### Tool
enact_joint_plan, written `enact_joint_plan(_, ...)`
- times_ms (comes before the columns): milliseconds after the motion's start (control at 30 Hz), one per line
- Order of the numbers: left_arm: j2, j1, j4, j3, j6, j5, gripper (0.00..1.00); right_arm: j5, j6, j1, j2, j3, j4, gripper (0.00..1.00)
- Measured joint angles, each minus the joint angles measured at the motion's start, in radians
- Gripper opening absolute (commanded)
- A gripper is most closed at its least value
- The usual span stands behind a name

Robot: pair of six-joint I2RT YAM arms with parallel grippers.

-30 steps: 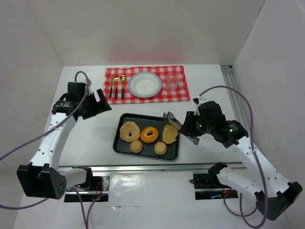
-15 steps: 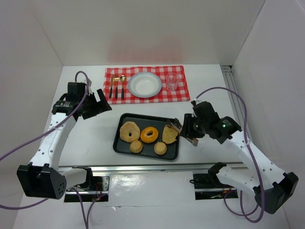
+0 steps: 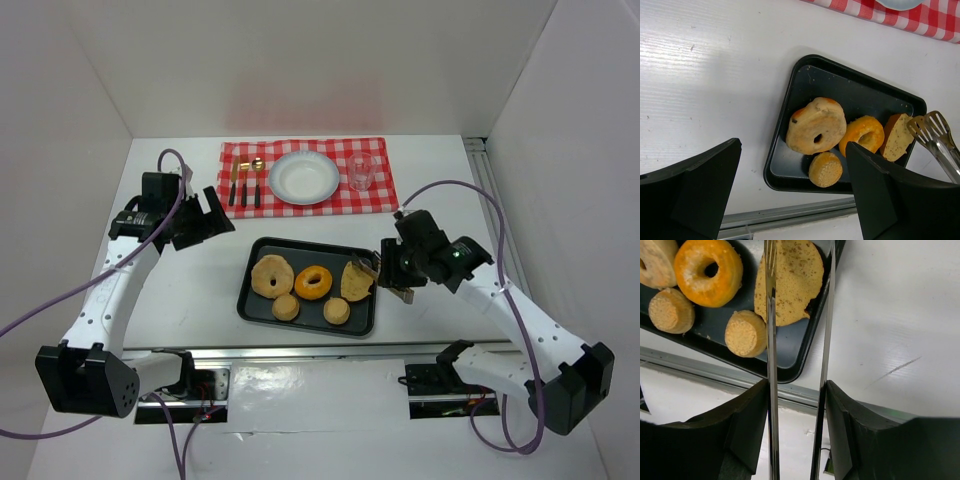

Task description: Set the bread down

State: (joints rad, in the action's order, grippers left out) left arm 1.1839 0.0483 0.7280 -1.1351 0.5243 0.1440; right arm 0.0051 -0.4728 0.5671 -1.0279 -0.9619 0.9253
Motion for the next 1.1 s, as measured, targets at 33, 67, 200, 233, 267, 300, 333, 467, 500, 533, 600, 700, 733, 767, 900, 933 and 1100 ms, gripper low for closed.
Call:
enact_joint_plan(33,0.0,0.0,0.0,0.0,0.0,0.0,0.99,0.001,0.003,0.0,-0.01,0.0,0.0,0.56)
enact_joint_plan(67,0.0,0.0,0.0,0.0,0.0,0.0,0.99,0.0,0.006,-0.001,-0.018,0.0,0.0,0.56)
enact_joint_plan(200,0.0,0.0,0.0,0.0,0.0,0.0,0.99,-0.014,0.029,-0.01,-0.057,0.0,0.0,0.56)
enact_joint_plan(233,0.0,0.0,0.0,0.0,0.0,0.0,0.99,-0.021,0.037,-0.012,-0.066,0.0,0.0,0.56)
enact_joint_plan(267,0.0,0.0,0.0,0.0,0.0,0.0,0.99,-0.026,0.044,-0.014,-0.073,0.0,0.0,0.56)
enact_joint_plan(300,0.0,0.0,0.0,0.0,0.0,0.0,0.99,-0.033,0.051,-0.015,-0.077,0.0,0.001,0.56)
enact_joint_plan(333,0.0,0.0,0.0,0.0,0.001,0.0,0.99,-0.043,0.057,-0.015,-0.079,0.0,0.002,0.56)
enact_joint_plan(467,0.0,0.0,0.0,0.0,0.002,0.001,0.99,-0.084,0.083,-0.02,-0.08,-0.002,0.014,0.55)
enact_joint_plan(500,0.0,0.0,-0.001,0.0,0.002,0.003,0.99,-0.098,0.089,-0.022,-0.08,-0.006,0.021,0.55)
enact_joint_plan(533,0.0,0.0,-0.002,0.0,0.002,0.005,0.99,-0.108,0.095,-0.023,-0.081,-0.013,0.026,0.55)
enact_joint_plan(600,0.0,0.0,-0.003,0.0,0.002,0.009,0.99,-0.134,0.107,-0.029,-0.081,-0.028,0.033,0.55)
enact_joint_plan(700,0.0,0.0,-0.004,0.0,0.002,0.011,0.99,-0.167,0.125,-0.035,-0.087,-0.045,0.031,0.54)
enact_joint_plan(733,0.0,0.0,-0.003,0.0,0.002,0.011,0.99,-0.177,0.131,-0.035,-0.094,-0.048,0.029,0.54)
enact_joint_plan(767,0.0,0.0,-0.004,0.0,0.002,0.012,0.99,-0.183,0.135,-0.035,-0.104,-0.048,0.025,0.54)
enact_joint_plan(900,0.0,0.0,-0.004,0.0,0.002,0.012,0.99,-0.188,0.149,-0.035,-0.14,-0.049,0.025,0.54)
enact_joint_plan(933,0.0,0.0,-0.004,0.0,0.002,0.013,0.99,-0.179,0.15,-0.038,-0.141,-0.05,0.026,0.54)
enact_joint_plan(1100,0.0,0.0,-0.004,0.0,0.002,0.014,0.99,-0.132,0.131,-0.056,-0.105,-0.053,0.031,0.64)
